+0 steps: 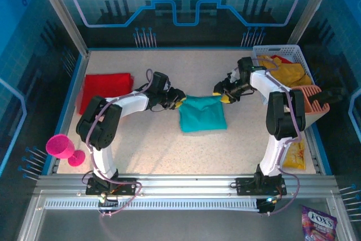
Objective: Fold and stack the t-shirts
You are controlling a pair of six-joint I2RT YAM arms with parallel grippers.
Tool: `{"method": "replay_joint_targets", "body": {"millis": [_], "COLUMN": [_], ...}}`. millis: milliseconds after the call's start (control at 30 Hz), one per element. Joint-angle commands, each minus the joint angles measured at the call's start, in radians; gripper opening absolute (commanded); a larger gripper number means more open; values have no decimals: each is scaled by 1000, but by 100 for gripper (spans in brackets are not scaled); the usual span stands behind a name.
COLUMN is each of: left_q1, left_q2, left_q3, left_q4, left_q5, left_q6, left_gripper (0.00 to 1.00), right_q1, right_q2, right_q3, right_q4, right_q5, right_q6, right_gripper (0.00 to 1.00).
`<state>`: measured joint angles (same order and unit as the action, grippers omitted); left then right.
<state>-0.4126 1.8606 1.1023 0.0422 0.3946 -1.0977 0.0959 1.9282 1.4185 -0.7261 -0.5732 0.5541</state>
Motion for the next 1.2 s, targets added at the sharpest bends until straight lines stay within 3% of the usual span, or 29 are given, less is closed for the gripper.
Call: {"method": "replay_joint_targets", "body": {"millis": [0, 67, 133, 267, 433, 733, 933, 1167], "left_q1": [21, 23, 23, 14, -65, -122, -120, -104], "left_q2": [4, -16, -58, -137, -168, -5, 65, 167], "left_q3": [2, 17, 35, 38, 22, -31, -27, 11], "left_q4": [56, 31, -18, -44, 29, 342, 366, 408], "left_q5": [34, 39, 26, 41, 41, -21, -102, -102], "left_q6": [21, 49, 94, 108, 41, -124, -109, -133], "left_gripper": [45, 57, 62, 64, 63, 50, 46, 44], "right_q1": [-27, -33, -36, -26, 11, 124, 160, 171], "right_q2": [18, -15, -71, -177, -288, -282, -157, -2], "right_q3": [41, 35, 6, -64, -186, -307, -349, -301], "right_q4": [30, 24, 34, 61, 197, 568, 821, 870], "right_q5": [-86, -61, -47, -85, -151, -102, -80, -43], "right_q6": [-19, -27, -30, -19, 102, 377, 533, 559], "right_gripper": [67, 80, 90, 93, 99, 98, 95, 93]}}
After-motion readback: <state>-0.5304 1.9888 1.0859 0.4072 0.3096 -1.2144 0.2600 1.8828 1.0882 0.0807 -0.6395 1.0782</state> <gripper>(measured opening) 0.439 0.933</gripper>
